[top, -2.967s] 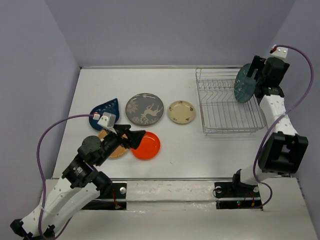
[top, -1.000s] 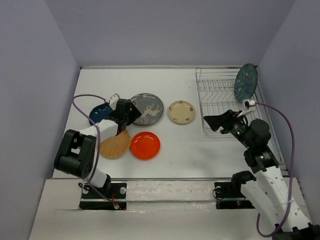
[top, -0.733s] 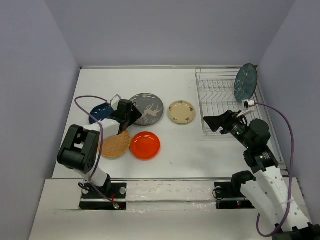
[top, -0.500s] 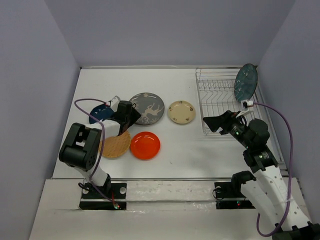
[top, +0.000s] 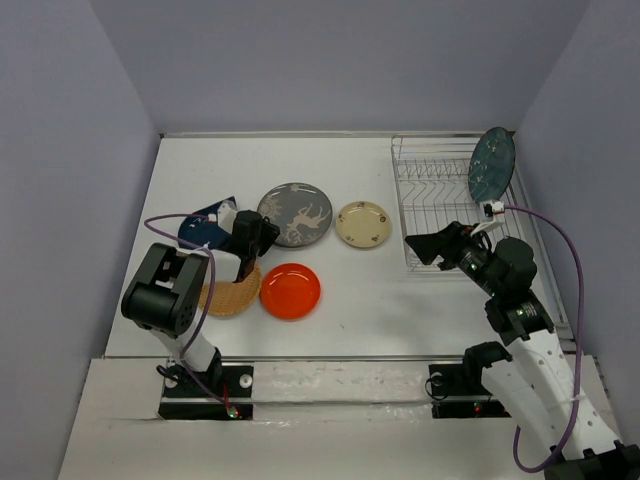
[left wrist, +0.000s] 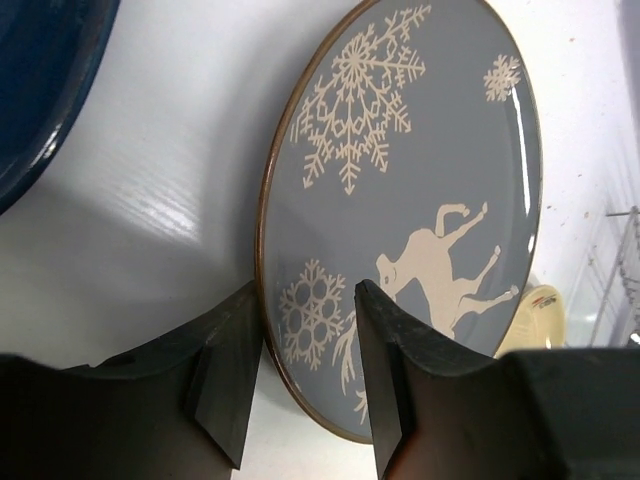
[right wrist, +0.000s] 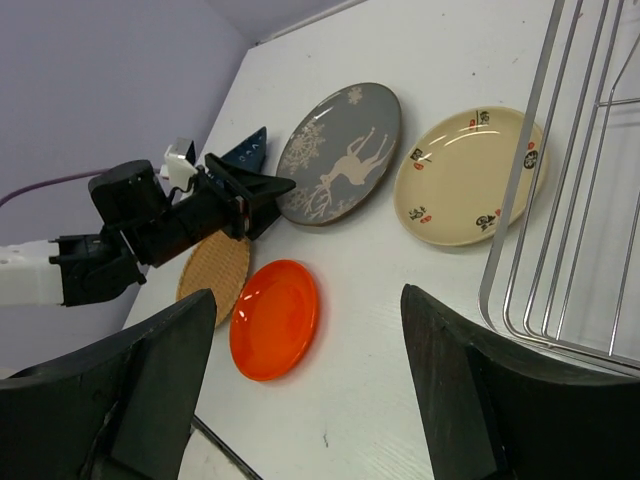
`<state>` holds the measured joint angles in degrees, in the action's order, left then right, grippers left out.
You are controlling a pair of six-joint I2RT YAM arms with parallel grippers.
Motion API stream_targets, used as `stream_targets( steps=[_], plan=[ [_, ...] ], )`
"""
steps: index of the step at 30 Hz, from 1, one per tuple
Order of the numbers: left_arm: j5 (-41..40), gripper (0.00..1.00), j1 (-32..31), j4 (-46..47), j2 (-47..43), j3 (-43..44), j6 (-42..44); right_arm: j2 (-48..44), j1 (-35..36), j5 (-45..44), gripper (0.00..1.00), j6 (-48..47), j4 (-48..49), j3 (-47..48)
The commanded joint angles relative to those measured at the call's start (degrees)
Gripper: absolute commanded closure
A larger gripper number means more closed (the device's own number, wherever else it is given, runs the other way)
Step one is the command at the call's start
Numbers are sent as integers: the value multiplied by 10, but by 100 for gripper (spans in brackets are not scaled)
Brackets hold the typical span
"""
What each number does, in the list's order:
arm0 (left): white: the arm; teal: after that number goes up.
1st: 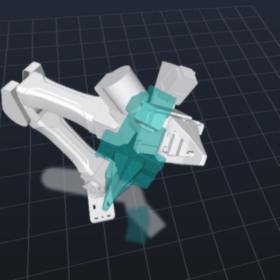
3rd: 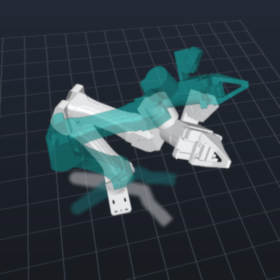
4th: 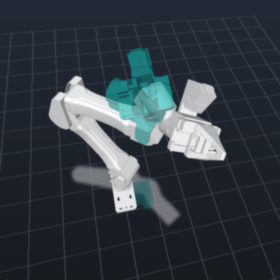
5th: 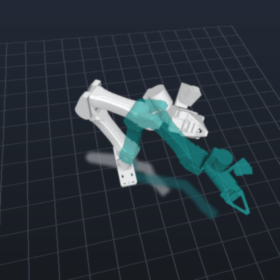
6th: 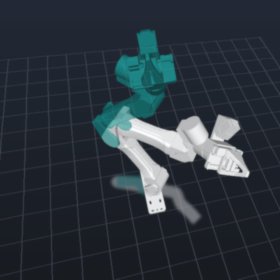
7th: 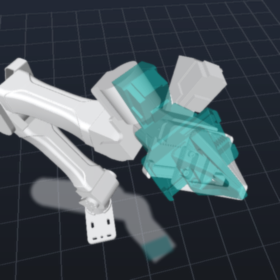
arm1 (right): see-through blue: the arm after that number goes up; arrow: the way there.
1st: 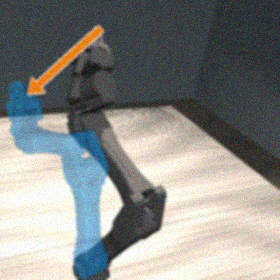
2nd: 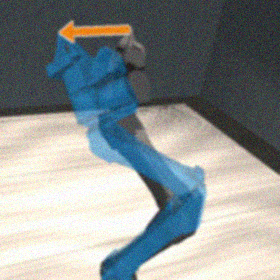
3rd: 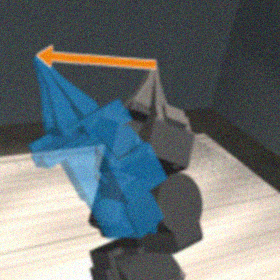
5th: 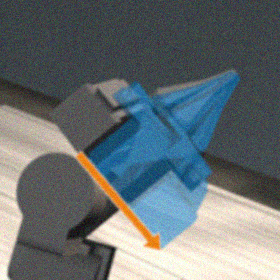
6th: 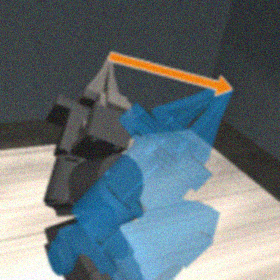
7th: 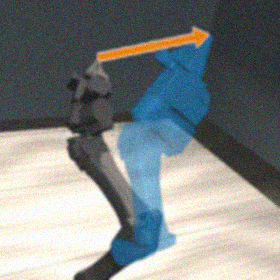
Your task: Load the plates into the dish rack
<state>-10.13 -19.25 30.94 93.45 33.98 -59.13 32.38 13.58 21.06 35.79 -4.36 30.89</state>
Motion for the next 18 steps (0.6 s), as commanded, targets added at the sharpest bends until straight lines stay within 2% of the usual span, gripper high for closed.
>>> stream_targets(
  steps=[1, 3, 6, 9, 10, 14, 18],
  plan=[
    [-12, 55, 0, 34, 31, -16, -12, -2, 4, 11, 20, 3, 21, 0],
    [-15, 61, 0, 46, 37, -24, -13, -2, 4, 11, 20, 4, 18, 1],
    [-19, 80, 0, 73, 32, -38, -14, -1, 4, 10, 21, 1, 13, 5],
    [-20, 88, 0, 85, 27, -49, -16, 7, 4, 11, 21, -4, 7, 10],
    [-21, 94, 0, 92, 26, -51, -18, 8, 4, 12, 21, -5, 3, 12],
    [-22, 94, 0, 123, 11, -69, -22, 13, 4, 15, 21, -9, -6, 17],
    [-31, 94, 0, 148, -50, -92, -7, 24, 4, 32, 20, -15, -6, 22]
  ],
)
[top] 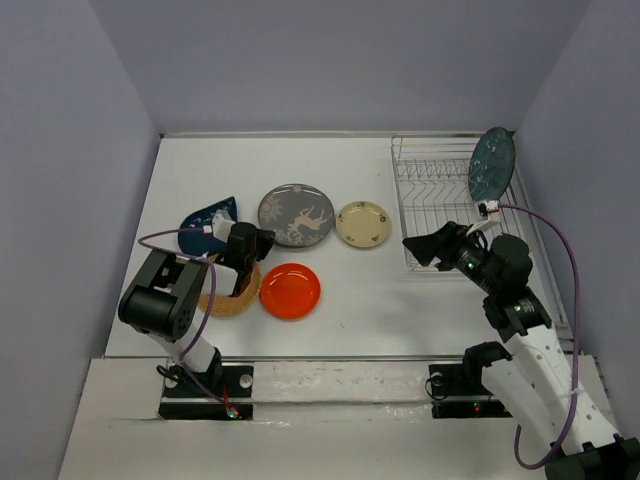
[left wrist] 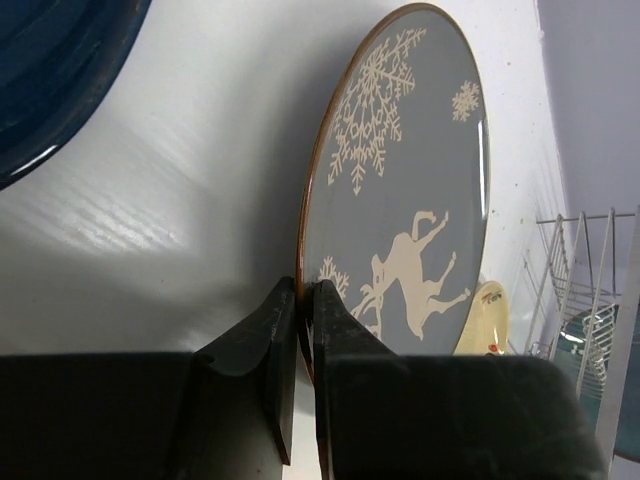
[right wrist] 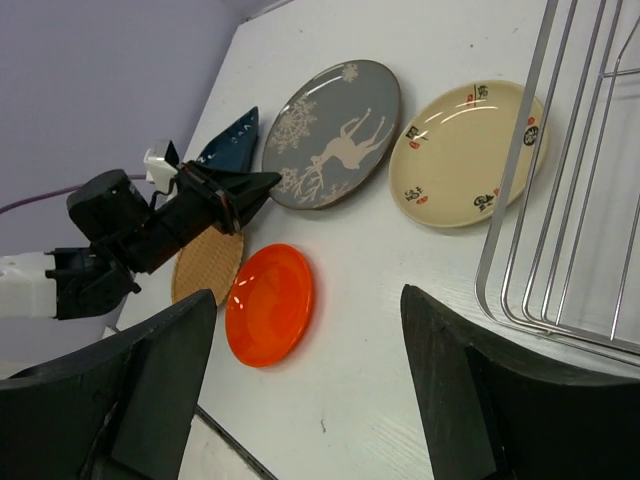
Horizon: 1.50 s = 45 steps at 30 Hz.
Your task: Load the plates into the dish rack
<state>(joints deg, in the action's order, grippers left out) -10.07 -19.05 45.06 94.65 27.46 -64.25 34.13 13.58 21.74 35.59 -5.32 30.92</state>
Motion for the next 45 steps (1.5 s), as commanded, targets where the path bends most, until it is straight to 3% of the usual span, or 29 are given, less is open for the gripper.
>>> stream_targets(
  steps=[1, 10, 17, 25, 35, 45],
  plan=[
    [-35, 94, -2, 15, -76, -30, 49, 13, 4, 31, 20, -14, 4, 27],
    [-43, 95, 0, 49, -237, -79, 108, 101, 10, 99, 15, -7, 46, 40],
    [-8, 94, 1, 49, -302, -89, 109, 232, 110, 75, 12, -22, 111, 86],
    [27, 94, 1, -29, -453, -77, 133, 349, 121, 94, 8, -45, 131, 158],
    [226, 95, 1, -60, -524, -68, 95, 422, 121, 110, 3, -36, 167, 192],
    [316, 94, 1, -61, -562, -52, 68, 431, 121, 102, 3, -31, 185, 180]
  ],
)
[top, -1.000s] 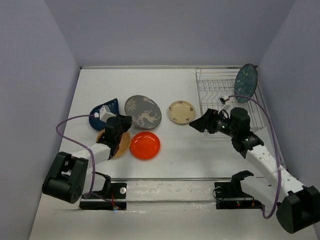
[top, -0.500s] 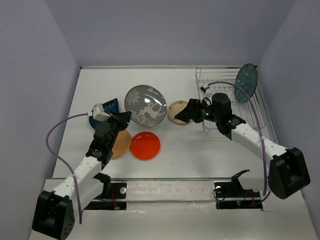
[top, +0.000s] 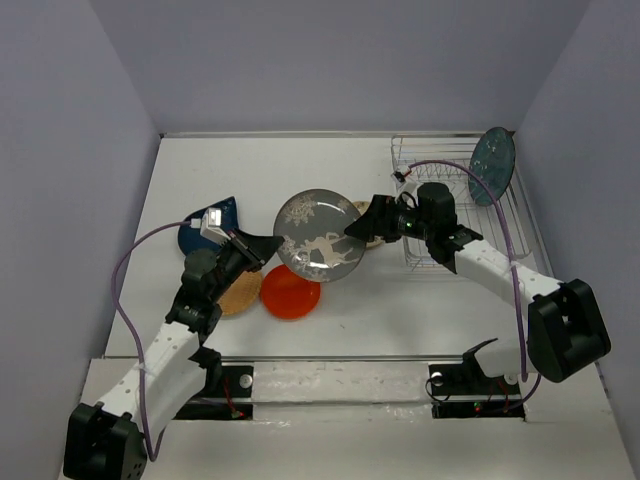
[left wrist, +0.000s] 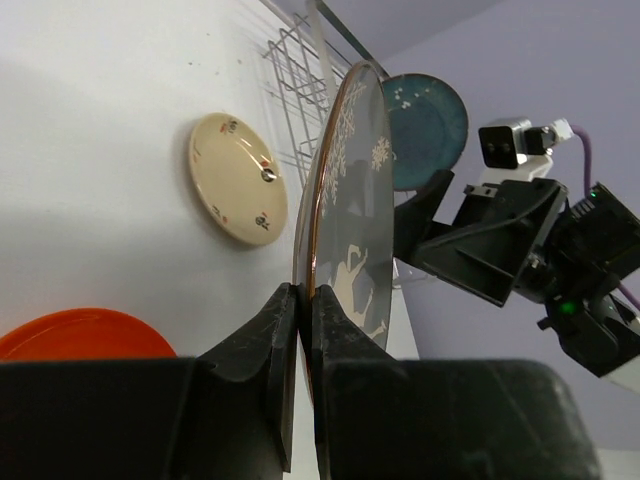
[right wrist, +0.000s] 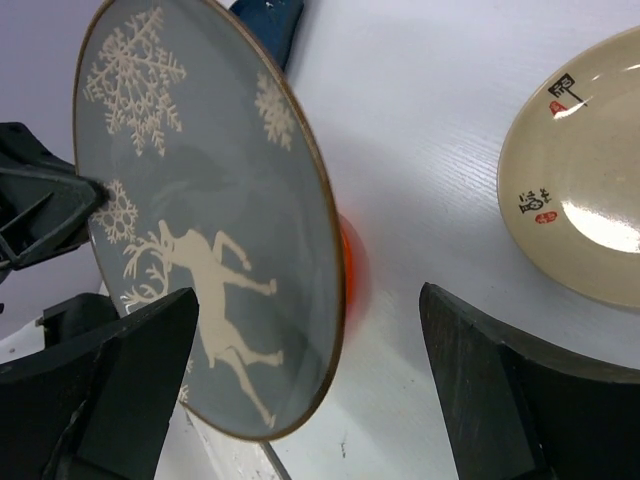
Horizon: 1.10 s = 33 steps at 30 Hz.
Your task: Load the plates into the dish rack
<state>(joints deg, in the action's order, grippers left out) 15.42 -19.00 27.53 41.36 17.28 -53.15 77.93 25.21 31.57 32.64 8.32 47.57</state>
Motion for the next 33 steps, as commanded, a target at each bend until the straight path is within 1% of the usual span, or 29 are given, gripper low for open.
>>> stream_targets(
  steps=[1, 2, 4, 6, 7, 9, 10, 11, 12, 13, 16, 17, 19, 20, 21, 23, 24, 25, 26, 27, 28, 29, 32, 33],
  plan=[
    [65, 95, 0, 115, -30, 50, -42, -8, 5, 1, 3, -2, 49, 12],
    [66, 94, 0, 115, -33, 50, -42, -9, 5, 0, 3, -2, 49, 9],
    [76, 95, 0, 117, -32, 49, -43, -13, 5, 2, 8, 1, 53, 3],
    [88, 95, 0, 119, -30, 49, -43, -16, 5, 15, 17, 7, 64, 1],
    [91, 95, 0, 119, -29, 50, -43, -18, 5, 24, 38, 9, 77, -4],
    [99, 95, 0, 120, -27, 53, -41, -23, 5, 52, 54, 24, 94, -12],
    [102, 95, 0, 120, -26, 54, -40, -25, 5, 62, 67, 31, 115, -16],
    [106, 94, 1, 120, -24, 56, -39, -28, 5, 70, 85, 38, 122, -18],
    [112, 92, 0, 119, -23, 57, -37, -31, 5, 80, 91, 45, 126, -20],
    [116, 83, 0, 114, -20, 62, -35, -35, 5, 83, 93, 58, 129, -20],
    [128, 68, 0, 101, -16, 73, -22, -62, 5, 78, 93, 73, 130, -25],
    [135, 55, 0, 92, -14, 80, -10, -83, 5, 64, 93, 70, 124, -27],
    [137, 40, 1, 76, -13, 89, 8, -109, 5, 33, 93, 61, 108, -25],
    [137, 29, 1, 56, -10, 95, 16, -119, 5, 18, 93, 54, 80, -14],
    [137, 21, 1, 33, -8, 107, 36, -138, -2, -17, 93, 38, 63, -5],
    [137, 15, 1, 3, -8, 124, 59, -151, -11, -49, 93, 24, 9, 19],
    [133, 9, 1, -37, -12, 143, 87, -160, -23, -72, 93, 9, -6, 45],
    [131, 7, 1, -61, -15, 153, 103, -165, -30, -85, 93, 2, -36, 58],
    [124, 5, 1, -83, -20, 163, 119, -170, -37, -101, 93, -6, -37, 70],
    [110, 1, 1, -129, -30, 181, 136, -177, -46, -128, 93, -23, -64, 94],
    [104, 1, 1, -151, -37, 189, 168, -180, -56, -138, 93, -30, -76, 104],
    [98, 1, 1, -171, -44, 195, 183, -181, -84, -143, 93, -37, -101, 115],
    [77, 1, 1, -243, -71, 214, 225, -183, -133, -159, 93, -64, -137, 158],
    [75, 1, 1, -260, -76, 218, 253, -181, -161, -171, 93, -73, -146, 169]
  ],
)
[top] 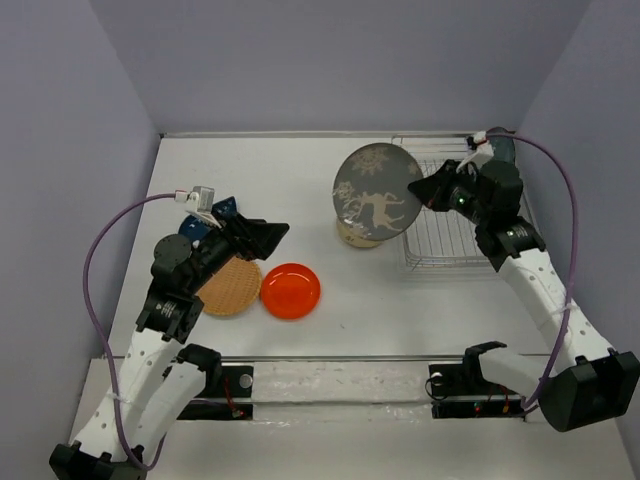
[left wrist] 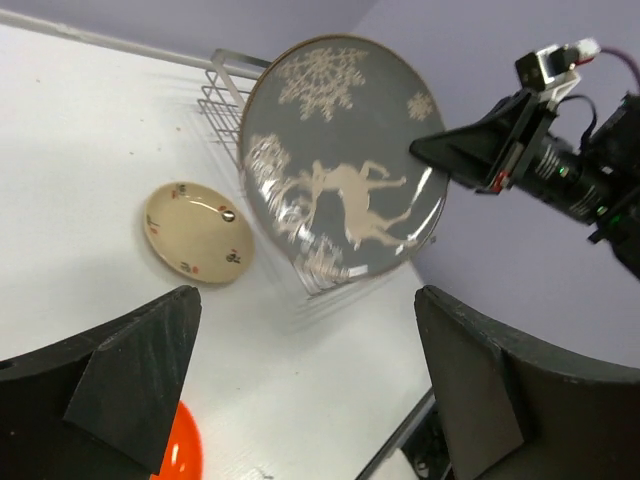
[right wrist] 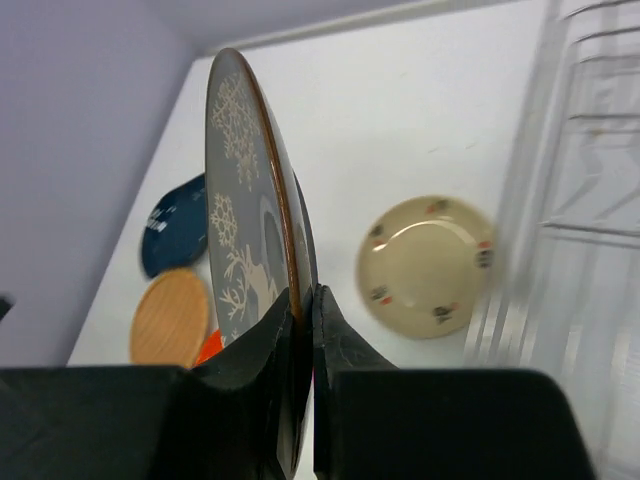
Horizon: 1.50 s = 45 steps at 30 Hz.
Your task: Load the plates into the dish rack
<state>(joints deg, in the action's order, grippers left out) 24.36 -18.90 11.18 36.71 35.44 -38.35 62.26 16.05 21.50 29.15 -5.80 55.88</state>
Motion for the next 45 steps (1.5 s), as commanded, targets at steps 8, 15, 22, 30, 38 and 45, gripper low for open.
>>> stream_targets(
  steps=[8, 15, 22, 30, 38, 45],
  plan=[
    [-40, 1, -23, -154, -83, 11, 180, 7, -85, -384, 93, -177, -30, 200],
    [-99, 1, -77, -157, -108, -4, 205, 79, -85, -521, 93, -366, 78, 265],
    [-130, 1, -120, -174, -124, -5, 209, 157, -103, -500, 93, -501, 123, 295],
    [-151, 1, -134, -180, -139, -5, 210, 185, -146, -471, 93, -524, 135, 260],
    [-153, 1, -135, -180, -138, -6, 209, 213, -168, -449, 93, -502, 134, 252],
    [-152, 1, -135, -180, -135, -7, 209, 233, -191, -423, 93, -481, 130, 247]
  ],
)
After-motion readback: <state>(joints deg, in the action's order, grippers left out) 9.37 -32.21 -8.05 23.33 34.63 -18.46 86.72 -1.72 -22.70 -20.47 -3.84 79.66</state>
